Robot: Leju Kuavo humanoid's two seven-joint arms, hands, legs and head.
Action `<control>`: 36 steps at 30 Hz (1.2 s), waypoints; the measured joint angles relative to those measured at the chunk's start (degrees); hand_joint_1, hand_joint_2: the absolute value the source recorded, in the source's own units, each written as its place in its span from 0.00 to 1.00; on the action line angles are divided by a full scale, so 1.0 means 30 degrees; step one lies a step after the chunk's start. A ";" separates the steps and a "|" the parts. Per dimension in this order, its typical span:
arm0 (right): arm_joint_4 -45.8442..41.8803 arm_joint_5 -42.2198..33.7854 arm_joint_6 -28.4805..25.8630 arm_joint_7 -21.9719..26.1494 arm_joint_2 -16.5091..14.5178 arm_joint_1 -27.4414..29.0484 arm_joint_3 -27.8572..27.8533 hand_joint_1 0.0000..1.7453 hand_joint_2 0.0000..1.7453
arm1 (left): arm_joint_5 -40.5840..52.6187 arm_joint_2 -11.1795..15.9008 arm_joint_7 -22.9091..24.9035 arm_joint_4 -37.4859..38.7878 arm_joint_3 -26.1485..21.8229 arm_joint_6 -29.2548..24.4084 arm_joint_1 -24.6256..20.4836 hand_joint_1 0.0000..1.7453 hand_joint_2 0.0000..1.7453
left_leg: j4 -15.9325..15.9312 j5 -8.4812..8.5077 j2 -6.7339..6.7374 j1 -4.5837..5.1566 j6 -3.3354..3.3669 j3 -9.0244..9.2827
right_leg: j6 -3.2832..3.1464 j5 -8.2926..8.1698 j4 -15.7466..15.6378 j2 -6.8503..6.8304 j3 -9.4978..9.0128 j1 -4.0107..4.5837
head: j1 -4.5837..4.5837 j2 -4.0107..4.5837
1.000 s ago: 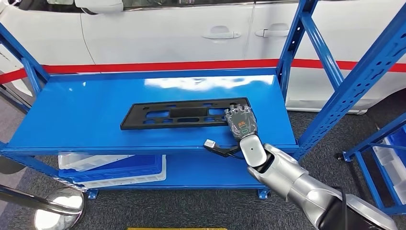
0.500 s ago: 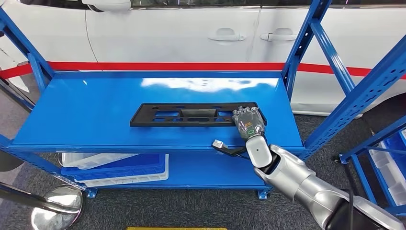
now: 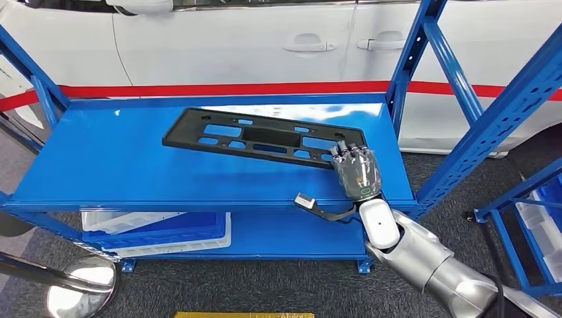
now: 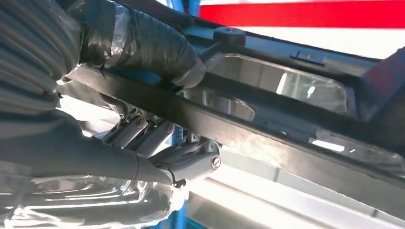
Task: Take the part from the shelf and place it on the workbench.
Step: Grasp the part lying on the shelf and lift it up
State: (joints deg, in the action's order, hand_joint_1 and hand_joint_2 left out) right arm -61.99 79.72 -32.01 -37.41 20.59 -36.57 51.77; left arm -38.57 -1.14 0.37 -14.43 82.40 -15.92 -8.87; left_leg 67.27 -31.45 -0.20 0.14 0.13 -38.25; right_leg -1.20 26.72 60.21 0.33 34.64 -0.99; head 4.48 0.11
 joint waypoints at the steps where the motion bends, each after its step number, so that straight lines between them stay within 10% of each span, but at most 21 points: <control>1: -0.0319 0.0108 -0.0223 -0.0055 0.0067 0.0097 -0.0126 1.00 1.00 | 0.0009 -0.0011 -0.0013 0.0000 0.0000 -0.0082 0.0001 0.00 0.00 | 0.1275 -0.0486 0.0001 -0.0055 -0.0088 -0.0623 | -0.0035 0.0014 0.0005 0.0003 -0.0007 0.0010 | 0.0004 0.0000; 3: -0.1199 0.0410 -0.0816 -0.0119 0.0204 0.0422 -0.0416 1.00 1.00 | 0.0025 -0.0064 -0.0073 0.0000 0.0000 -0.0357 0.0020 0.00 0.50 | 0.2847 -0.0764 0.0001 -0.0126 -0.0170 -0.1478 | -0.0079 0.0053 0.0022 0.0010 -0.0035 0.0028 | 0.0000 0.0000; 5: -0.2525 0.0733 -0.1109 0.0003 0.0364 0.0795 -0.0839 1.00 1.00 | 0.0064 -0.0124 -0.0220 0.0000 0.0000 -0.0721 0.0024 0.00 1.00 | 0.1269 0.0434 0.0000 -0.0133 -0.0076 -0.0859 | -0.0083 0.0102 0.0038 0.0036 -0.0078 0.0023 | 0.0000 0.0000; 8: -0.5109 0.1440 -0.1242 0.0430 0.0554 0.1296 -0.1656 1.00 1.00 | 0.0149 -0.0162 -0.0519 0.0000 0.0000 -0.1261 0.0001 0.00 1.00 | -0.2323 0.1901 -0.0023 0.0011 0.0155 0.0788 | 0.0042 0.0153 0.0000 0.0080 -0.0090 0.0002 | -0.0002 0.0000; 13: -1.0214 0.2027 -0.1670 0.1762 0.0767 0.2595 -0.2452 1.00 1.00 | 0.0178 -0.0239 -0.0973 0.0000 -0.0007 -0.2122 0.0133 0.00 1.00 | -0.3483 0.2017 -0.0007 0.0174 0.0627 0.1358 | 0.0369 0.0535 0.0289 0.0079 0.0103 -0.0075 | -0.0029 0.0000; 18: -1.3996 0.1873 -0.1555 0.2889 0.0880 0.3259 -0.2475 1.00 1.00 | 0.0164 -0.0485 -0.1417 0.0000 -0.0013 -0.2944 0.0084 0.00 1.00 | -0.3591 0.1950 -0.0006 0.0157 0.0934 0.1614 | 0.0364 0.2519 0.5021 0.0064 0.2296 0.0021 | -0.0035 0.0000; 24: -1.7368 -0.1239 -0.1668 0.4665 0.0900 0.3628 -0.2395 1.00 1.00 | -0.0853 -0.0778 -0.1598 0.0000 -0.0268 -0.3428 0.0166 0.00 1.00 | -0.2491 0.1252 -0.0107 0.0051 0.0458 0.1400 | 0.0556 0.0368 0.0618 0.0072 0.0204 -0.0145 | -0.0111 0.0000; 28: -1.9325 -0.5370 -0.1752 0.7789 0.0599 0.4348 -0.2051 1.00 1.00 | -0.2084 -0.1195 -0.1450 0.0000 -0.0813 -0.3709 0.0226 0.00 1.00 | -0.2114 0.0958 -0.0099 0.0012 0.0169 0.1241 | 0.0167 0.0311 0.0562 0.0113 0.0181 -0.0115 | -0.0084 0.0000; 33: -1.9216 -0.6558 -0.1828 1.0812 -0.0855 0.6436 -0.2304 1.00 1.00 | -0.1610 -0.1640 -0.0943 0.0000 -0.0976 -0.3459 0.0056 0.00 1.00 | 0.2375 -0.1598 -0.0047 -0.0118 -0.0187 -0.0499 | -0.0105 0.0158 0.0482 -0.0175 0.0165 -0.0003 | 0.0257 0.0000; 36: -1.8681 -0.7365 -0.1868 1.1766 -0.1666 0.7171 -0.2408 1.00 1.00 | -0.1159 -0.1720 -0.0753 0.0000 -0.0976 -0.3283 -0.0079 0.00 1.00 | 0.0647 -0.0525 -0.0056 -0.0049 0.0111 0.0700 | -0.0188 0.0060 0.0472 -0.0161 0.0234 0.0129 | 0.0251 0.0000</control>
State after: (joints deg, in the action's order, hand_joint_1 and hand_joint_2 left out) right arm -118.03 57.62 -37.61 -2.11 15.60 -15.06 44.55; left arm -42.05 -6.30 -1.89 -14.43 79.47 -25.76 -9.11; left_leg 69.21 -33.03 -0.37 -0.01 0.47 -36.15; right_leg -1.76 26.90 61.63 -0.15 35.34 -0.61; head 5.23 0.11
